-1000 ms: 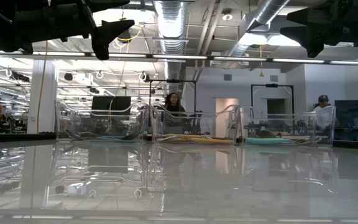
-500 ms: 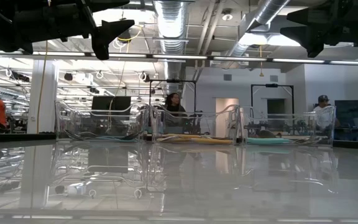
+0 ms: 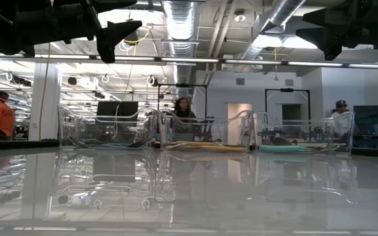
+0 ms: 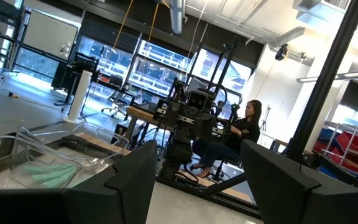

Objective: Sort silverware by color (type)
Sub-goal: Return to Home Position

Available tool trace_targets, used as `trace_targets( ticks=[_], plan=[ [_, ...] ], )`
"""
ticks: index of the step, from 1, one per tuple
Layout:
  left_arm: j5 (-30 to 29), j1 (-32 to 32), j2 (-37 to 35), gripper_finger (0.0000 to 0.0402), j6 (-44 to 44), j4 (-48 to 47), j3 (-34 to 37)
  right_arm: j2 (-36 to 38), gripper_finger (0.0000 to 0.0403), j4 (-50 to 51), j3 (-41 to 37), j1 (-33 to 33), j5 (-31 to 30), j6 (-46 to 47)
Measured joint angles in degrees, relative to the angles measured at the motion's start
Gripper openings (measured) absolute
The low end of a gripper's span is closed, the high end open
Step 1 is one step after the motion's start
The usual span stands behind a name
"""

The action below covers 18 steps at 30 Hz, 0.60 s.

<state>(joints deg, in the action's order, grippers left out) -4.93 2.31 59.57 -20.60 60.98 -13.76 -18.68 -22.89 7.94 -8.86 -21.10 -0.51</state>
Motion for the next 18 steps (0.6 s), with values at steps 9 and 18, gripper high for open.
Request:
trace_targets(
  ticks=[9,18],
  plan=[
    [0.0,-0.01,0.0,0.0218,0.0,0.02,0.0,0.0,0.0265,-0.44,0.0,0.0,0.0,0.0],
    [-0.02,-0.01,0.0,0.0218,0.0,0.24,0.0,0.0,0.0265,-0.44,0.0,0.02,0.0,0.0]
  ],
)
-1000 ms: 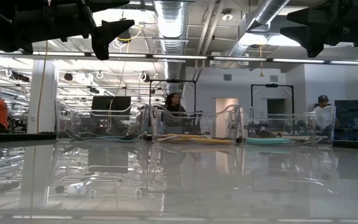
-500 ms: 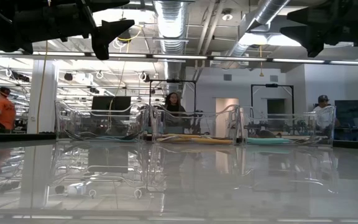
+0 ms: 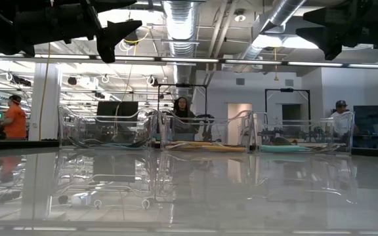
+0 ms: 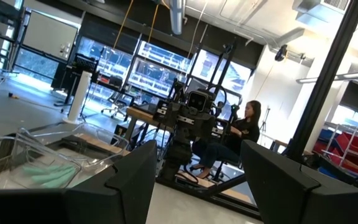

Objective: Sort silverware by color (type)
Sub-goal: Return to Home Position

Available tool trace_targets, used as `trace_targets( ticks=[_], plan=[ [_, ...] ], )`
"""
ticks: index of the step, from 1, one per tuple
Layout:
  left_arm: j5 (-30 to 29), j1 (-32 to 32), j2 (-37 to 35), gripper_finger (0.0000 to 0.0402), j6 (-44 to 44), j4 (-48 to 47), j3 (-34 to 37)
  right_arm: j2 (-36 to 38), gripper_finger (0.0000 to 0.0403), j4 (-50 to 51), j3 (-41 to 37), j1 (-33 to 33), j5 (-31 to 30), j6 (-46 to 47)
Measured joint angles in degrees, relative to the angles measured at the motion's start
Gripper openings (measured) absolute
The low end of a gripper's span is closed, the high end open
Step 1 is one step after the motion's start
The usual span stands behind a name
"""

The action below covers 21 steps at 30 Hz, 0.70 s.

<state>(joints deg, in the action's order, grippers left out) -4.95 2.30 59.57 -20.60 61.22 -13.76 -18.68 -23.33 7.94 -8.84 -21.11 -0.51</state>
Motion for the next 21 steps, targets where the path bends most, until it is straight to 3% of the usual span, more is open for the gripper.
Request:
trace_targets(
  ticks=[21],
  plan=[
    [0.0,-0.01,0.0,0.0218,0.0,1.69,0.0,0.0,0.0265,-2.94,0.0,-0.02,-0.02,-1.46]
  ],
)
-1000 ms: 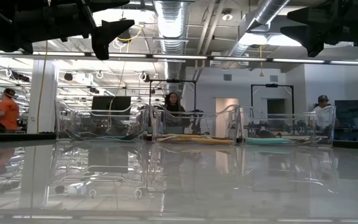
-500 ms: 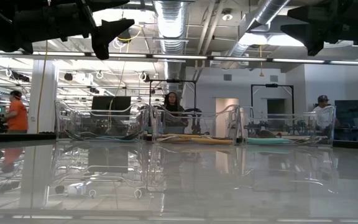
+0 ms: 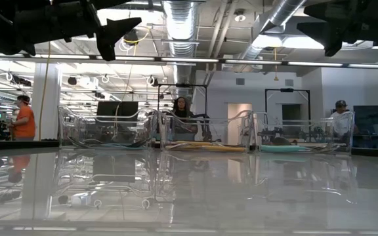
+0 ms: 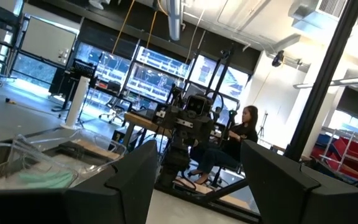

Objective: Sort silverware by color (type)
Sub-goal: Return to Home Position

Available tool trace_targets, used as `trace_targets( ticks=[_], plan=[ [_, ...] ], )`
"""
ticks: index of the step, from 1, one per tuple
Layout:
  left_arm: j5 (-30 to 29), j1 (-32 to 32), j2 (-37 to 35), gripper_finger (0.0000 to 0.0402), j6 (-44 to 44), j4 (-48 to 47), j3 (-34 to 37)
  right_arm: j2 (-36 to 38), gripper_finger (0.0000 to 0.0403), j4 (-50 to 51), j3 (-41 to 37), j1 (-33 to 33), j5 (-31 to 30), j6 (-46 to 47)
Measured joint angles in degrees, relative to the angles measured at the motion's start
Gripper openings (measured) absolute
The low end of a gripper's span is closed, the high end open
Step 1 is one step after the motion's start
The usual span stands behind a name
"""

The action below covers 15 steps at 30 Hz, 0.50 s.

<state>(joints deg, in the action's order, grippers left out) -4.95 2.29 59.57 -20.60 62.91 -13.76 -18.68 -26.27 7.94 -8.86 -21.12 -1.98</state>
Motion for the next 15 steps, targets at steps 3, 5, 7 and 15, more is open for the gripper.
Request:
trace_targets(
  ticks=[3,5,7,15],
  plan=[
    [0.0,0.01,-0.02,0.0218,0.1,0.24,-0.02,0.0,0.0265,0.01,0.0,0.0,0.0,0.0],
    [0.0,0.0,-0.02,0.0218,0.2,0.24,-0.02,0.0,0.0265,0.05,0.0,0.0,0.0,0.0],
    [0.0,0.0,-0.02,0.0218,0.19,0.22,-0.02,0.0,0.0265,0.05,0.0,0.02,0.0,0.0],
    [0.02,-0.01,-0.02,0.0218,0.17,-0.43,-0.02,0.0,0.0265,0.05,0.0,0.0,0.0,0.0]
  ],
)
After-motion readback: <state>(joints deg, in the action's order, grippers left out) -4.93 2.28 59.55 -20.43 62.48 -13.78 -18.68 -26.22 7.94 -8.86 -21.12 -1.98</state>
